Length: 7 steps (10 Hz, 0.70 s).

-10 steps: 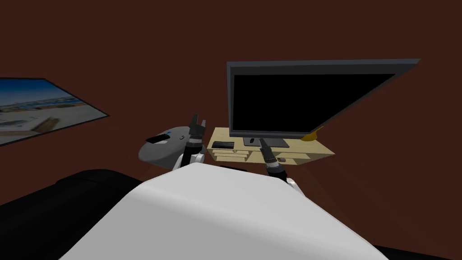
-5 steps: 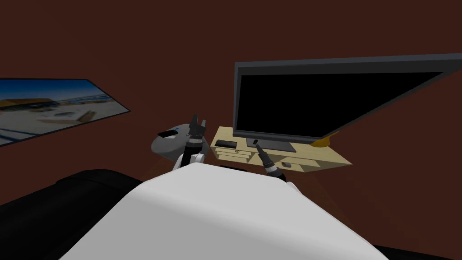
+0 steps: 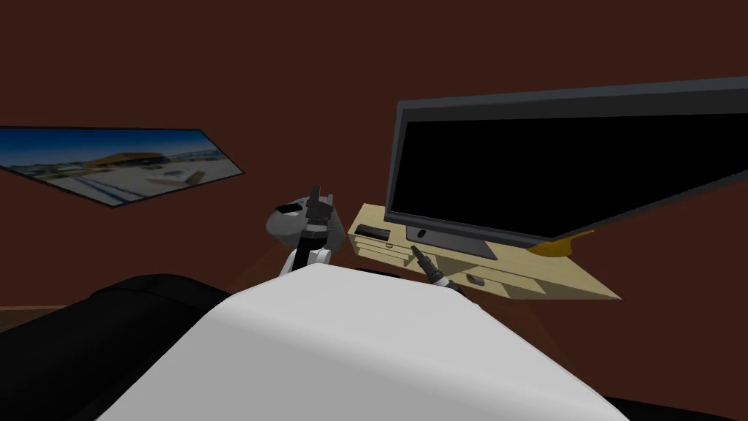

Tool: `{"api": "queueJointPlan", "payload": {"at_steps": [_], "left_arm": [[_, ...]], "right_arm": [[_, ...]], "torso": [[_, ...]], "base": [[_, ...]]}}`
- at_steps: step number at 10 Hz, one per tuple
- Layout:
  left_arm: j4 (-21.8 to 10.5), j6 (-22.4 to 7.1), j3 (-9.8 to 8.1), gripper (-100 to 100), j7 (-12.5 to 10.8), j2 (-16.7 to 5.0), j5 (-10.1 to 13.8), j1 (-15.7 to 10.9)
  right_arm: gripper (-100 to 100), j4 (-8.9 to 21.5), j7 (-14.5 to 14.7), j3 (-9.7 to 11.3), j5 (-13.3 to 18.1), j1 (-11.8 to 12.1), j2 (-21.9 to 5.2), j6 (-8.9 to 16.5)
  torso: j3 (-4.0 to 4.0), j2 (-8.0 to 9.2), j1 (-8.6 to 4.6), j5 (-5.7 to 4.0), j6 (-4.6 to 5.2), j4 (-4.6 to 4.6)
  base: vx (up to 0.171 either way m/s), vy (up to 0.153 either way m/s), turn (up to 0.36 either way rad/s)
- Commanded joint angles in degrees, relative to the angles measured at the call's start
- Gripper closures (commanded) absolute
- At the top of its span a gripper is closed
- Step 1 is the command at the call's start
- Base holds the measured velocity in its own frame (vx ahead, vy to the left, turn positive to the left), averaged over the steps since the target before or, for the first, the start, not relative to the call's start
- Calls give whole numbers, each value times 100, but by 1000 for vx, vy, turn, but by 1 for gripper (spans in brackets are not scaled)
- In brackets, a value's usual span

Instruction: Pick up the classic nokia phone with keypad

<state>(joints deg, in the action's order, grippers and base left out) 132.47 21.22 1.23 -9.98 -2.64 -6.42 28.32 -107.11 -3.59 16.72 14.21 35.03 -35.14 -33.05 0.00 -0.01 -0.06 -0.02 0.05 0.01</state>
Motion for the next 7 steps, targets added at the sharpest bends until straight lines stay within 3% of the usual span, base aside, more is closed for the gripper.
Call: {"api": "queueJointPlan", "payload": {"at_steps": [1, 2, 4, 5, 6, 7], "left_arm": [[0, 0, 0, 0, 0, 0, 0, 0], [0, 0, 1, 0, 0, 0, 0, -1], [0, 0, 1, 0, 0, 0, 0, -1], [0, 0, 1, 0, 0, 0, 0, -1], [0, 0, -1, 0, 0, 0, 0, 1], [0, 0, 0, 0, 0, 0, 0, 0]], "right_arm": [[-100, 286, -104, 114, 75, 33, -247, -53], [-100, 368, -104, 114, 75, 33, -247, -53], [-100, 820, -311, 292, 209, 144, -635, -27], [-100, 820, -311, 292, 209, 144, -709, -27], [-100, 1046, -415, 375, 277, 202, -923, -2], [-100, 1046, -415, 375, 277, 202, -941, -2]], "torso": [[0, 0, 0, 0, 0, 0], [0, -1, 0, 1, -5, 0], [-2, -3, -1, 0, -4, -1], [-3, -5, -2, 0, -5, -1], [-3, -5, -3, 1, 3, -1], [-3, -6, 0, 0, -3, -1]], "base": [[-7, 2, 345], [-4, -7, 131], [-1, 1, 383], [4, -10, 150], [7, -1, 276], [6, -3, 169]]}}
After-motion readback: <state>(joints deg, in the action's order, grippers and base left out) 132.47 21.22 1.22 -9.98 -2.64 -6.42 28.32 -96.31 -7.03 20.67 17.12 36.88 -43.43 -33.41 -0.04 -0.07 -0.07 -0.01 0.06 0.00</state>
